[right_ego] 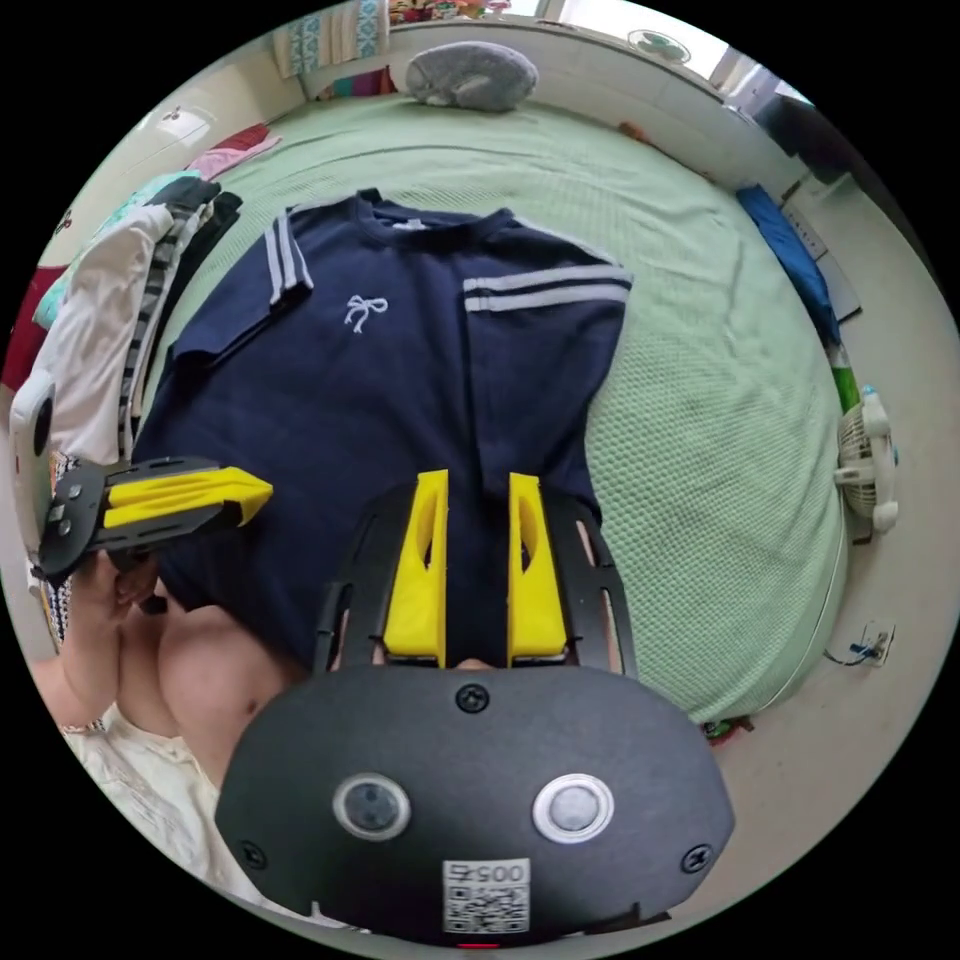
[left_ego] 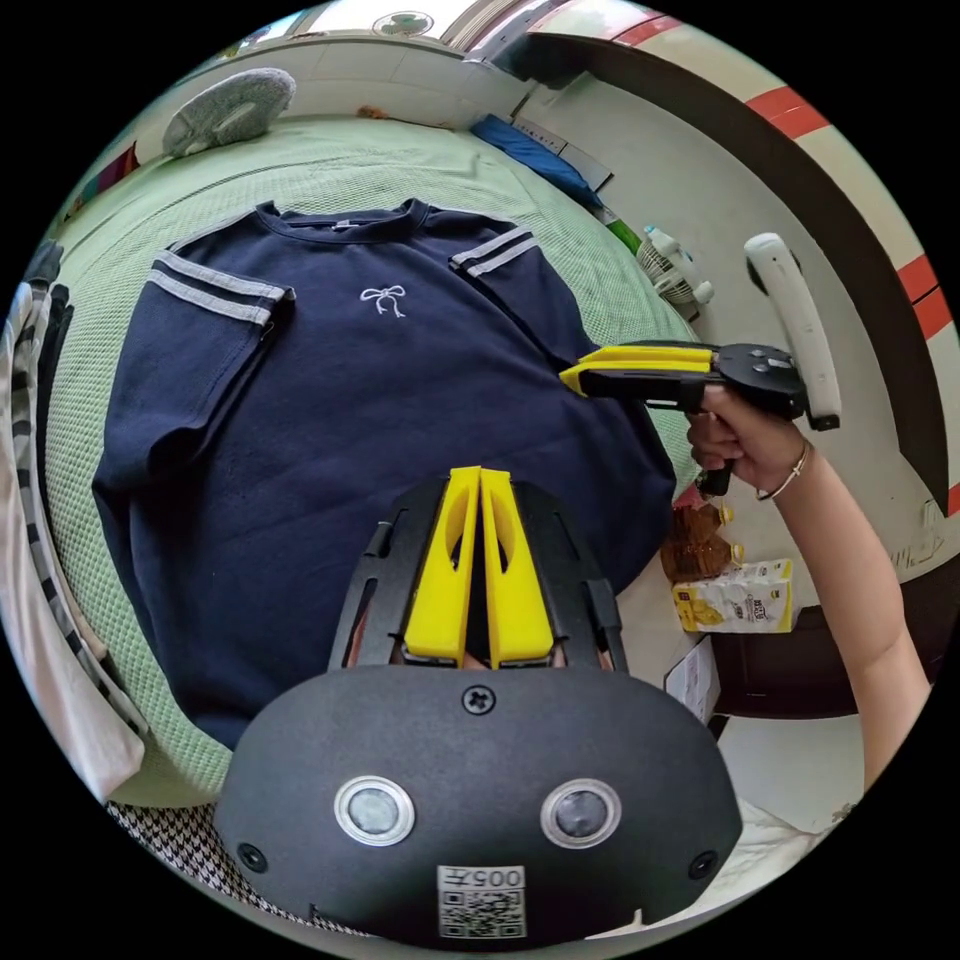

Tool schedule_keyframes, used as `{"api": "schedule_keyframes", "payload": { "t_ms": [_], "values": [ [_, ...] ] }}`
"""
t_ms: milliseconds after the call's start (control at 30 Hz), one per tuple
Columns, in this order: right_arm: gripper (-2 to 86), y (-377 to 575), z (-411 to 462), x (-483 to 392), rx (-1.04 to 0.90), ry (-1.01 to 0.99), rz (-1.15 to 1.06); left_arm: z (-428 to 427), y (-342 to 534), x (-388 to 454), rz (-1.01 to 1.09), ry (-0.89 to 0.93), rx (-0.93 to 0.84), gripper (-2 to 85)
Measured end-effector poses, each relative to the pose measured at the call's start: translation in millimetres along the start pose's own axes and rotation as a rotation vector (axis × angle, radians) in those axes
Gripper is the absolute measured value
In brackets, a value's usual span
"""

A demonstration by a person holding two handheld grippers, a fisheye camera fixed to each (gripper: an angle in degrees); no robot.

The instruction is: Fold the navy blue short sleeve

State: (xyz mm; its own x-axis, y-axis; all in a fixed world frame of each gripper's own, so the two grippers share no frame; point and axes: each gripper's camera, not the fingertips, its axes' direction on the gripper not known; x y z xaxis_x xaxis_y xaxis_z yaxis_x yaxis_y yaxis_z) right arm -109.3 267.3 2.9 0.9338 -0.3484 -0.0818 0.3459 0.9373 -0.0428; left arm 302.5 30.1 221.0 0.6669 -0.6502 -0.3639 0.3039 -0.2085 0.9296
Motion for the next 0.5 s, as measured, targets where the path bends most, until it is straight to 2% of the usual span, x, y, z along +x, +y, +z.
{"api": "schedule_keyframes", "payload": {
  "t_ms": [233,500],
  "values": [
    [8.0,-48.4,-23.8,-16.2,0.197,0.008,0.024,-11.8,-5.6,-19.1,-0.021,0.023,-0.007,-0.7],
    [3.1,-104.2,33.1,-22.8,0.089,0.176,0.106,-34.6,-7.4,-38.7,-0.015,-0.028,-0.002,-0.7]
  ]
}}
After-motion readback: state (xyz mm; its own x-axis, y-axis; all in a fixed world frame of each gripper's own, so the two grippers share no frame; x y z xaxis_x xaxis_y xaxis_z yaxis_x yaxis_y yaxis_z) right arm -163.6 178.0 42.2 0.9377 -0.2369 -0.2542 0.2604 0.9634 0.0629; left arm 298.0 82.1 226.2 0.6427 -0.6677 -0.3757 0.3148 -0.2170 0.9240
